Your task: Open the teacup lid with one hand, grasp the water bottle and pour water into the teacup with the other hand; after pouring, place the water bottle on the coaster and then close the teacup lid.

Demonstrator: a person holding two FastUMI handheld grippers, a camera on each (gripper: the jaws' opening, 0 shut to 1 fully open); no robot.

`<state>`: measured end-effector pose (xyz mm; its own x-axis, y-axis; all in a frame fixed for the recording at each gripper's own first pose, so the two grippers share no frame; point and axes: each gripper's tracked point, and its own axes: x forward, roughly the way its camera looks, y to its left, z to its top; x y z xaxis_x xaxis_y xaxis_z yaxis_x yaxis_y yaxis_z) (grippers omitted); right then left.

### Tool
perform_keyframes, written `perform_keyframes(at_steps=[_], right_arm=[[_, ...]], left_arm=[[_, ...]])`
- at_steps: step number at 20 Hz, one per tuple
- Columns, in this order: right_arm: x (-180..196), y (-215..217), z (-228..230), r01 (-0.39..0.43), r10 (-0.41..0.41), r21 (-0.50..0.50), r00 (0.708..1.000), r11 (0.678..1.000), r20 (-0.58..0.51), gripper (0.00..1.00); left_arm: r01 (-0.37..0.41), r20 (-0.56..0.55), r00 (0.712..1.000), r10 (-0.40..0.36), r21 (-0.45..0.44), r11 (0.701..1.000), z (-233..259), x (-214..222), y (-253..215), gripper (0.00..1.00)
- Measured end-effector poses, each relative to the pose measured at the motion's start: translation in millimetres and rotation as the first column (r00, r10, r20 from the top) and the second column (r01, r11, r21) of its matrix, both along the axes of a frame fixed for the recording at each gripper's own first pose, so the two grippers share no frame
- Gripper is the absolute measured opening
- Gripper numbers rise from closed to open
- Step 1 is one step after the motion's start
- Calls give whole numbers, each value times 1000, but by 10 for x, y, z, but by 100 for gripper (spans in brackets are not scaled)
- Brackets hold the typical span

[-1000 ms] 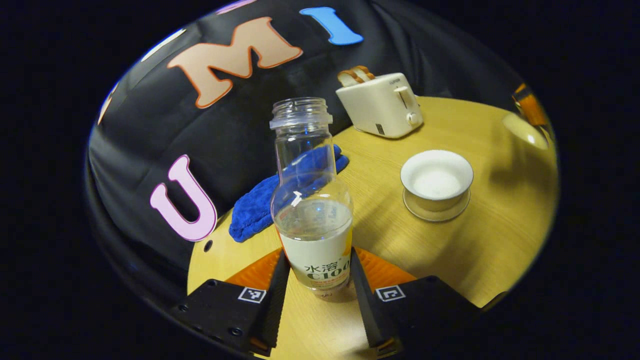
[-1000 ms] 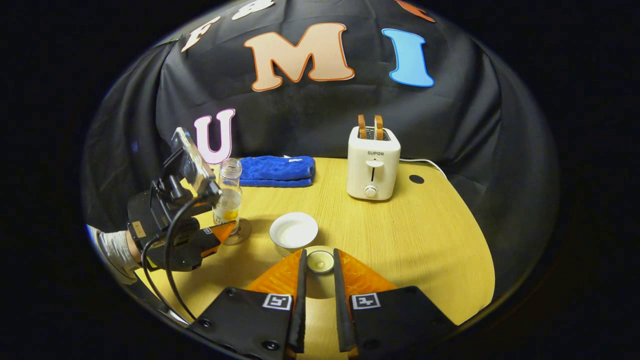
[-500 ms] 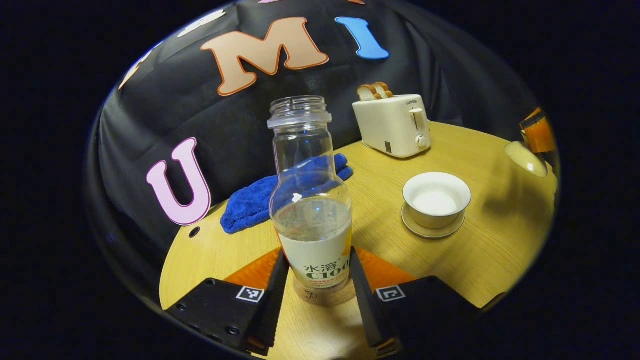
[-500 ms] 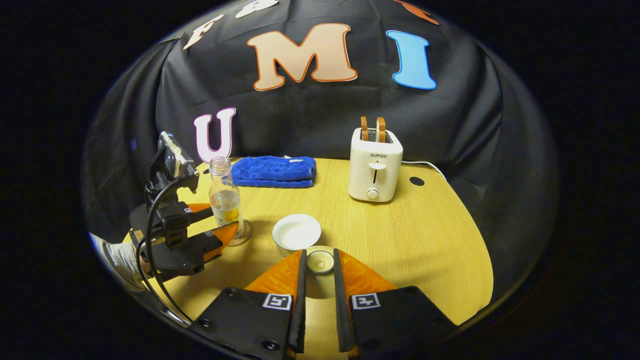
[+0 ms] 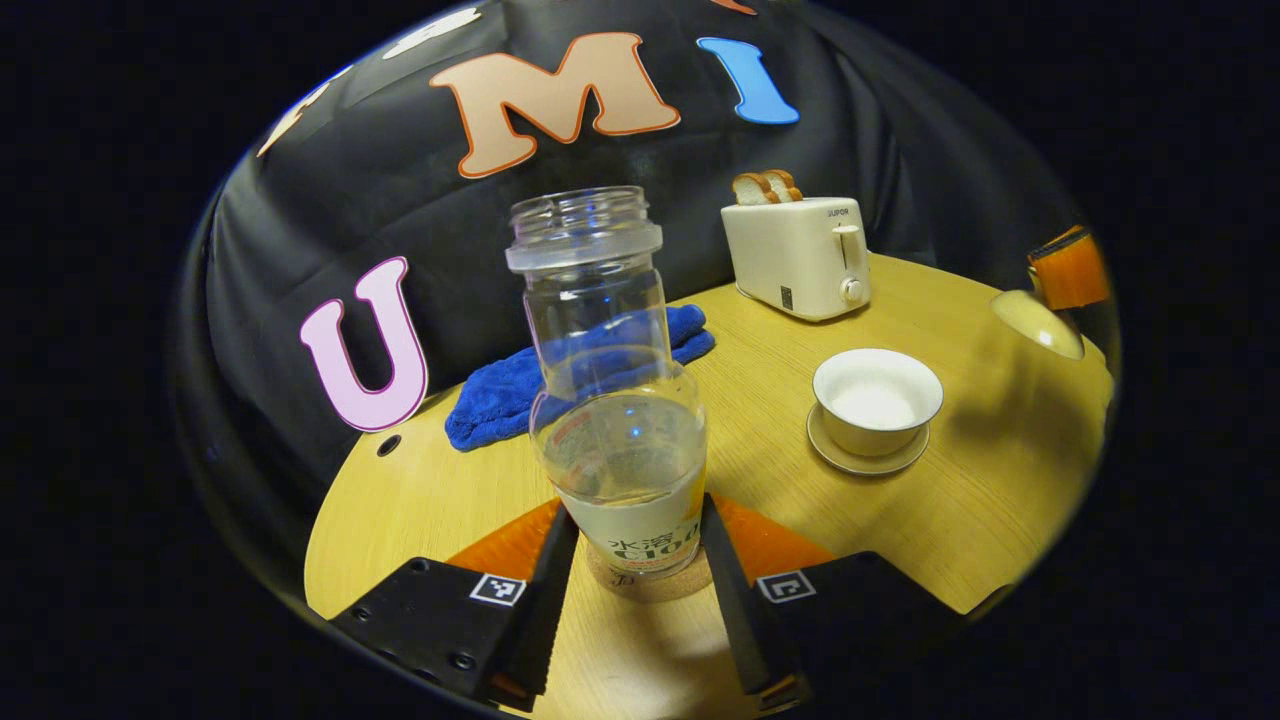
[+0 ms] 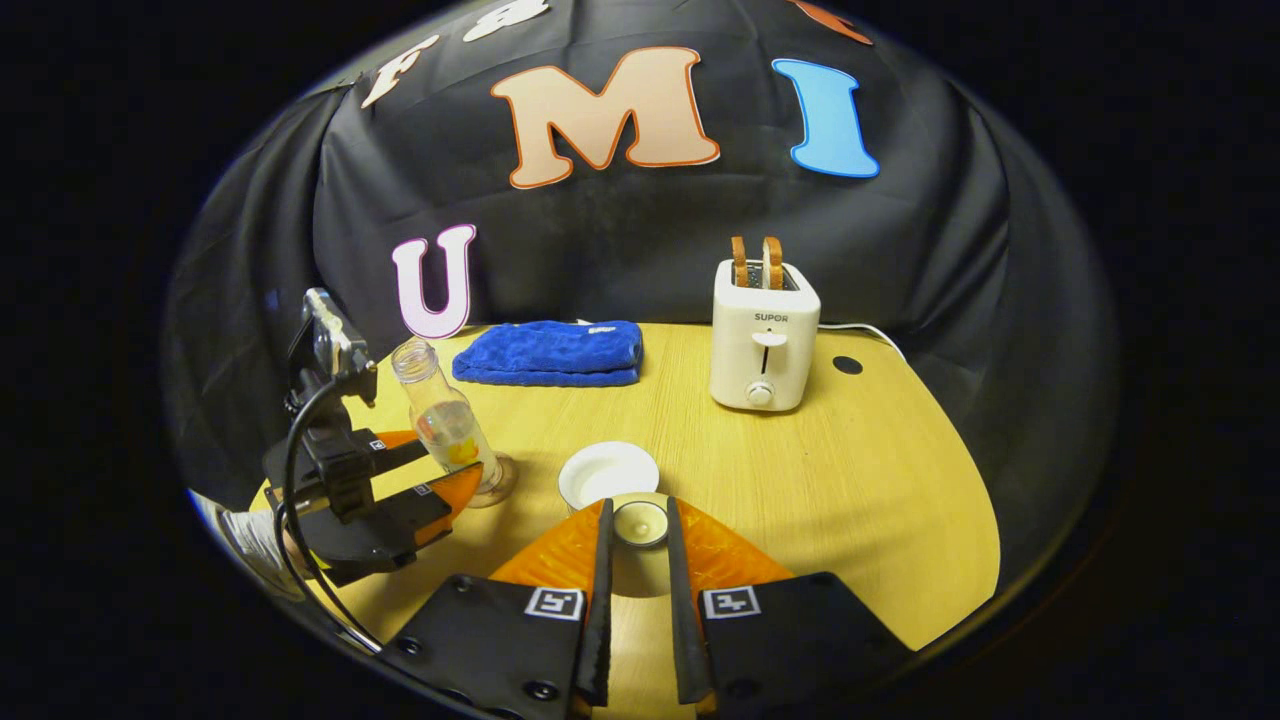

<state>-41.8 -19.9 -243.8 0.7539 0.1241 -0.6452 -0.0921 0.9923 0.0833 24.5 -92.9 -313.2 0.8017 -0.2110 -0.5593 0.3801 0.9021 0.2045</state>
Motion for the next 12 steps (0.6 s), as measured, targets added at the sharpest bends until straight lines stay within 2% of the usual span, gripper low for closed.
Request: perform_keyframes(at_steps=[3, 6, 12], right_arm=[[57, 82, 23, -14, 14, 8, 1000, 1000, 8, 27], [72, 123, 47, -30, 30, 4, 999, 1000, 13, 29], [91, 141, 67, -34, 34, 8, 999, 999, 15, 29]], left_arm=[[-21, -17, 1000, 21, -40, 999, -6, 12, 18, 69], [-54, -48, 998, 50, -94, 994, -29, 4, 56, 69], [-59, -53, 997, 54, -100, 993, -32, -5, 66, 72]])
